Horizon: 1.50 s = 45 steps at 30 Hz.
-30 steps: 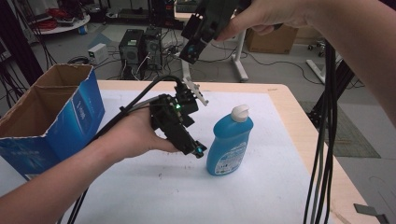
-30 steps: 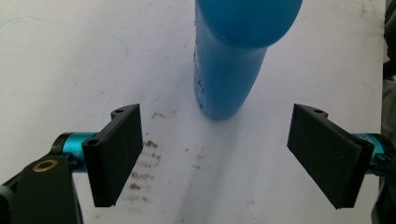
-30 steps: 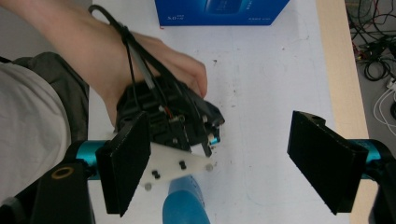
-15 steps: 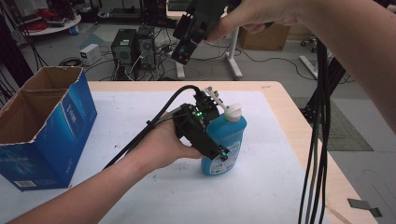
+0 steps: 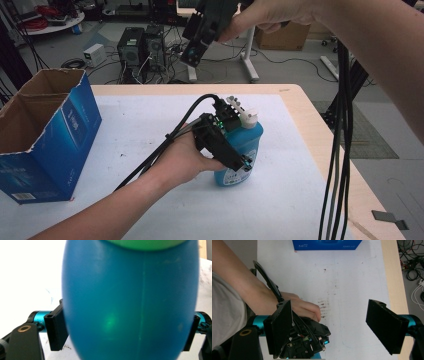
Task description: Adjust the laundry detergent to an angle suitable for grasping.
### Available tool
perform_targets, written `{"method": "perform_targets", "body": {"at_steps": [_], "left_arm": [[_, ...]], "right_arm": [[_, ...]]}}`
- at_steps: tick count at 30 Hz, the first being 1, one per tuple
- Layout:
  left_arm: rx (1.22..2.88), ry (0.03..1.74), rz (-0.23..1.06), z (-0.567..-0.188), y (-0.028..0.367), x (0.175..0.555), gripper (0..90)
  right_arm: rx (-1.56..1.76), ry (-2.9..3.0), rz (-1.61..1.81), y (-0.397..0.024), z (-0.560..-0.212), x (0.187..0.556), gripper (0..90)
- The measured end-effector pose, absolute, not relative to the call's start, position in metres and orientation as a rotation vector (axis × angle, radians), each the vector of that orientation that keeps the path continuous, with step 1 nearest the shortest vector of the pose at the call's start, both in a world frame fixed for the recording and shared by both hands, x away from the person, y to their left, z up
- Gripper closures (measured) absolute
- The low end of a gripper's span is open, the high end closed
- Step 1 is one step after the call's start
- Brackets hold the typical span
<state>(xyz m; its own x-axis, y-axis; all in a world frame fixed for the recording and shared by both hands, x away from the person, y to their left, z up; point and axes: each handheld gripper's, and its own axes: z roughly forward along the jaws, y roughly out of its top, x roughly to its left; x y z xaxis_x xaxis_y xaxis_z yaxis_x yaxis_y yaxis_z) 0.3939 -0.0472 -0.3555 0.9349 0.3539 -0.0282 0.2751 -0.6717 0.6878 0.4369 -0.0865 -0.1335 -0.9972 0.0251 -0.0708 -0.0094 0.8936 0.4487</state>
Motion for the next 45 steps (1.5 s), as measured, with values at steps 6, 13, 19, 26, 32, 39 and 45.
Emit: {"method": "perform_targets", "body": {"at_steps": [6,13,19,26,32,39,45], "left_arm": [[2.339,0.445,0.133,-0.3582,-0.0497,0.3928,18.5],[2.344,0.454,0.14,-0.3587,-0.0503,0.3923,18.7],[2.338,0.459,0.151,-0.3595,-0.0505,0.3923,18.9],[2.341,0.462,0.164,-0.3594,-0.0503,0.3927,22.8],[2.351,0.463,0.172,-0.3593,-0.0497,0.3932,24.8],[2.345,0.467,0.168,-0.3597,-0.0503,0.3934,27.4],[2.341,0.468,0.172,-0.3602,-0.0514,0.3932,31.0]], "right_arm": [[0.014,2.985,0.699,-0.0872,-0.1348,0.438,20.8],[0.006,2.989,0.69,-0.0853,-0.136,0.4378,20.8],[0.015,2.989,0.687,-0.0855,-0.1363,0.4381,20.8],[0.022,2.996,0.68,-0.0852,-0.1385,0.4396,20.8],[0.01,3.002,0.671,-0.0828,-0.1399,0.4398,20.7],[0.013,3.003,0.669,-0.0818,-0.1409,0.4403,20.8],[0.013,3.003,0.665,-0.0827,-0.1413,0.4406,20.8]]}}
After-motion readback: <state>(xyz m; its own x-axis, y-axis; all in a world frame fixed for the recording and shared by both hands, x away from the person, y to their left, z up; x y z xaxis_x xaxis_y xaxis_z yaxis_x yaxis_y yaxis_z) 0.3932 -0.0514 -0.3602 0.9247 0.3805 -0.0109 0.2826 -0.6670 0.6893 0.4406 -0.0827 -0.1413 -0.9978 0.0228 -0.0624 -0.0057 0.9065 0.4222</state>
